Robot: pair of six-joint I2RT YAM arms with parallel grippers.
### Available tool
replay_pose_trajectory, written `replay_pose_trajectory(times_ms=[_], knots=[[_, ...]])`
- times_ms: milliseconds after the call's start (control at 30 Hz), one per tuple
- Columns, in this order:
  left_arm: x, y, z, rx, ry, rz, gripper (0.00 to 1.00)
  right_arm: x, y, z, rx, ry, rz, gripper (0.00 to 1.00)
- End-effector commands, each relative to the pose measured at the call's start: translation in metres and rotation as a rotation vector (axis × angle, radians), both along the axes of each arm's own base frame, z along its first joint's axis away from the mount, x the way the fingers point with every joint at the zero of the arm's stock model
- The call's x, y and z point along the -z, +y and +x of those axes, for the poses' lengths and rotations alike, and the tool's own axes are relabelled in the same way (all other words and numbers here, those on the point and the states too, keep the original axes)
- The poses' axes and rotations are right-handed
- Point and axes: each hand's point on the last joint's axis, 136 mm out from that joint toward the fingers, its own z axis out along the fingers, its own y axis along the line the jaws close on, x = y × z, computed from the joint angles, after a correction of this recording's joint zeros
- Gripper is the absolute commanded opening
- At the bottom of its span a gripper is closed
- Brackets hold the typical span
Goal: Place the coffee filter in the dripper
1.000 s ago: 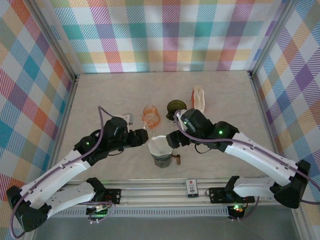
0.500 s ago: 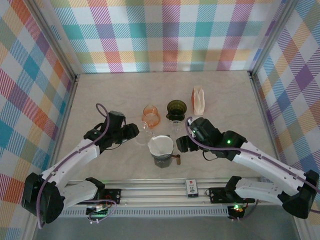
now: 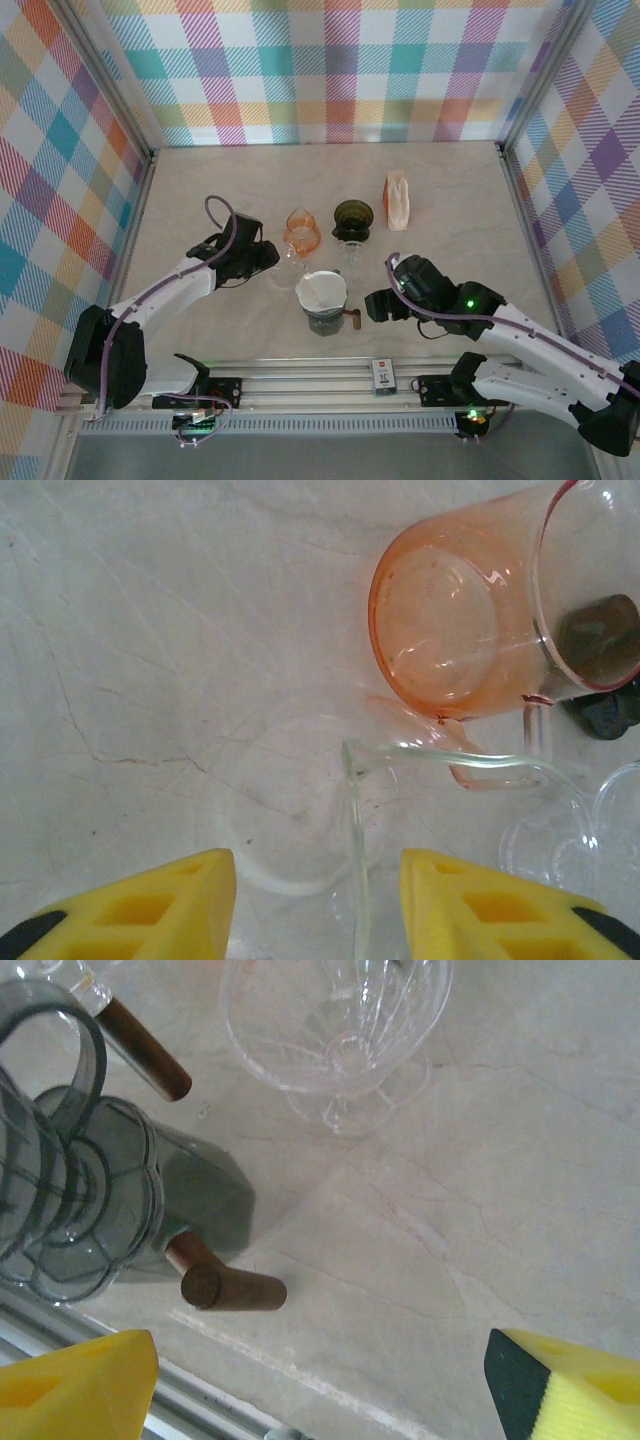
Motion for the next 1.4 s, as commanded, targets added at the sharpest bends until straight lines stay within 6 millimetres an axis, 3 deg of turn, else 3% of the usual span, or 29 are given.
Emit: replay_pose_trajectory(times_ms=[0,267,433,567,667,867,1367], knots=[[-0.006,0.006,0.009,-0.021,-0.011,0.029,0.41,0.002,0.005,-0.004,-0.023,0.013,0.046,0.86],[0.000,0.011,0.000,-0.009,0.071,0.075,0.20,0.021,0.009,-0.007,-0.040,0.029,0.061,0.89],[0.011,0.008,-0.008,0.015,0.131,0.076,0.13,0.034,0.010,-0.014,-0.098,0.054,0.024,0.93],[0.011,0.009,-0.014,0.019,0.159,0.080,0.07,0.049,0.024,-0.027,-0.181,0.141,0.044,0.93],[0.007,0.010,-0.017,0.025,0.163,0.084,0.05,0.055,0.037,-0.033,-0.226,0.167,0.103,0.89],[0.004,0.017,-0.029,0.012,0.196,0.097,0.00,0.067,0.040,-0.034,-0.238,0.167,0.122,0.88],[-0.008,0.062,-0.075,-0.075,0.256,0.183,0.00,0.089,0.060,-0.035,-0.288,0.141,0.174,0.85]])
